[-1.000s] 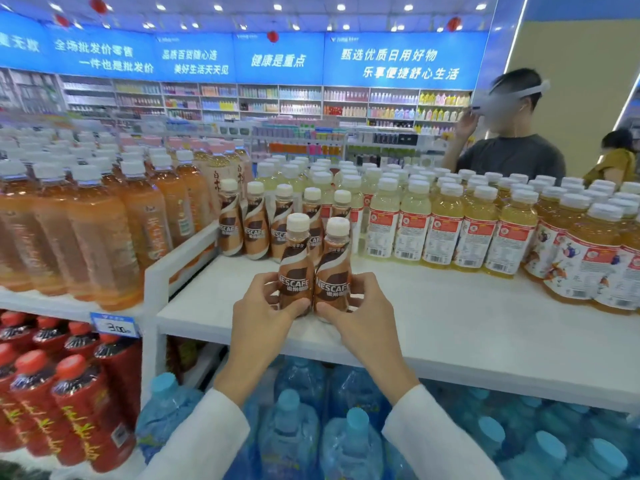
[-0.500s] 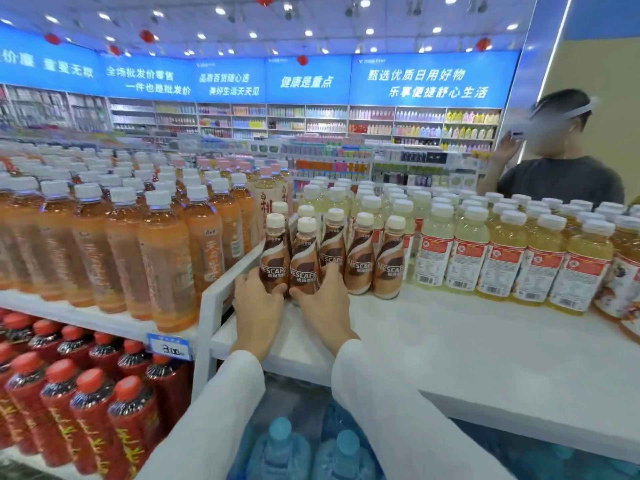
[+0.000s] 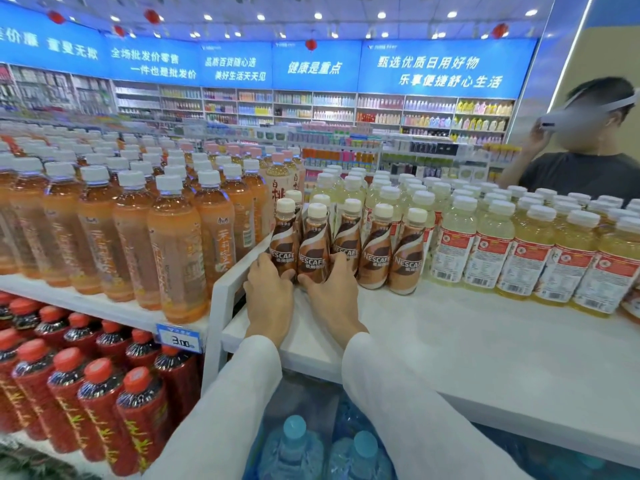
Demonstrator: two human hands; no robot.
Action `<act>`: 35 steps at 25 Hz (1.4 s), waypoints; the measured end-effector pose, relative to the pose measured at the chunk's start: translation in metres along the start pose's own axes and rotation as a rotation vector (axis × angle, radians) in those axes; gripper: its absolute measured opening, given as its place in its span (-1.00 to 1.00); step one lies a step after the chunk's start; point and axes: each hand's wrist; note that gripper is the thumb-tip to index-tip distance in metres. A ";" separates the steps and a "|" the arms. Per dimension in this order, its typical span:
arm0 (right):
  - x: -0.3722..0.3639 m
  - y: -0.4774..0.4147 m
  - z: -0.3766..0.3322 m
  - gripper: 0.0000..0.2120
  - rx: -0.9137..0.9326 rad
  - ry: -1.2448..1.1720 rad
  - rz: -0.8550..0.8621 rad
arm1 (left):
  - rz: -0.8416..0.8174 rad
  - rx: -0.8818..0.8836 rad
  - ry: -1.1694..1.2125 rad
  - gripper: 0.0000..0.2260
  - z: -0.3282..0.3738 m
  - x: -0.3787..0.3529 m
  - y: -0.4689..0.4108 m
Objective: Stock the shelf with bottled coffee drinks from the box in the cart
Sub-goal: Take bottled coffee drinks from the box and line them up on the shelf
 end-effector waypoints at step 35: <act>0.122 0.102 -0.004 -0.53 0.005 0.095 -0.183 | 0.025 -0.019 0.070 -0.61 -0.022 0.058 0.125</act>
Point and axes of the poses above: each hand's wrist, its own y-axis away from the middle knuckle, its own x-axis out of the back of the hand, z = x × y, and after that the axes turned 11 degrees about -y, right-handed
